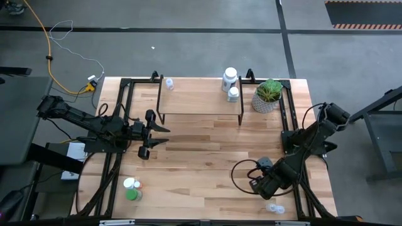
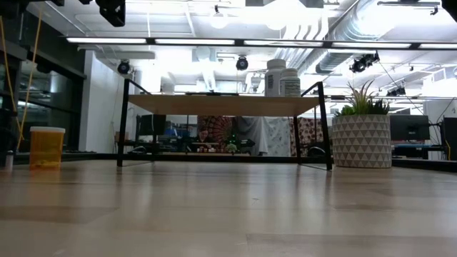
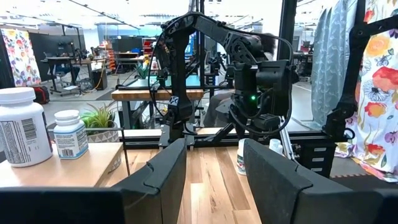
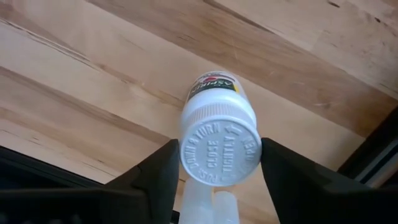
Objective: Pick and place medicine bottles onto shelf by color
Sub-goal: Put the right white pill bottle on the shelf
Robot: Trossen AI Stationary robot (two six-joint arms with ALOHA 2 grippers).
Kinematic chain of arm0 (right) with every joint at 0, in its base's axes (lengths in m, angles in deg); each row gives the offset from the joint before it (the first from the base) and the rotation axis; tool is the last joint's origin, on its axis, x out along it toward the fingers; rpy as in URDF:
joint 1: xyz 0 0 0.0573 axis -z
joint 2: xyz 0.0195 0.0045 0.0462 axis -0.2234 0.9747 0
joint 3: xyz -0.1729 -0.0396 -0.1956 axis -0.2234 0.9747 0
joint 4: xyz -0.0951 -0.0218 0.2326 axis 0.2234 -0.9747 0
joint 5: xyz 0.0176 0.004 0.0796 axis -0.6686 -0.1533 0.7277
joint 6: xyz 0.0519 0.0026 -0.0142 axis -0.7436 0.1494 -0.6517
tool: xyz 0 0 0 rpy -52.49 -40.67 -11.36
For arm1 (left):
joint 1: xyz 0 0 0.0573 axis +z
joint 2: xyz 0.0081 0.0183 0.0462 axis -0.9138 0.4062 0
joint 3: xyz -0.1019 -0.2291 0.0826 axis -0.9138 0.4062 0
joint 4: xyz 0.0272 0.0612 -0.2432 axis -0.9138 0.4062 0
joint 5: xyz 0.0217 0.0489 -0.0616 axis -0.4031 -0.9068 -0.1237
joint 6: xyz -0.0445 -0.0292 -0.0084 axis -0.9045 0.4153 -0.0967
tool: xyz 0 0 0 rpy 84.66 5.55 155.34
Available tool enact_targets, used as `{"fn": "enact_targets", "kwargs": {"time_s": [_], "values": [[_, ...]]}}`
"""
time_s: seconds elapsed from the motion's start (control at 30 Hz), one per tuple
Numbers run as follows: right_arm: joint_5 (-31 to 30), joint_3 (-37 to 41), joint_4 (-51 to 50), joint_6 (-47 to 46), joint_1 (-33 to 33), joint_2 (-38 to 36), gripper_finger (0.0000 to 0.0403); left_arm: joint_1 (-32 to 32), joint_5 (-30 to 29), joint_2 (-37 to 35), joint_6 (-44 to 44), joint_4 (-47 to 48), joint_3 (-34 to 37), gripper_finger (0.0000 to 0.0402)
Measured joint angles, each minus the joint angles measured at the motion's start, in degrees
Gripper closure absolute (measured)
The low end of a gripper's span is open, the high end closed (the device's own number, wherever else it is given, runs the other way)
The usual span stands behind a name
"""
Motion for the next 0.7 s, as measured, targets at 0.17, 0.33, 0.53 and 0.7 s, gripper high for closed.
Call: {"fn": "enact_targets", "kwargs": {"time_s": [0.17,0.33,0.53,0.7], "values": [[-0.9,0.0,0.0,0.0,0.0,0.0,0.0204,0.0,0.0,0.0,0.0,0.0,0.0,0.0253],[-1.0,0.0,0.0,0.1,0.0,0.0,0.0211,0.0,0.0,0.0,0.0,0.0,0.0,0.0253],[-1.1,-0.1,0.0,0.7,0.0,-0.1,0.0229,0.0,0.0,0.0,0.0,0.0,0.0,0.0253],[-1.1,-0.2,0.2,3.1,0.0,-0.2,0.0231,0.0,0.0,0.0,0.0,0.0,0.0,0.0253]]}}
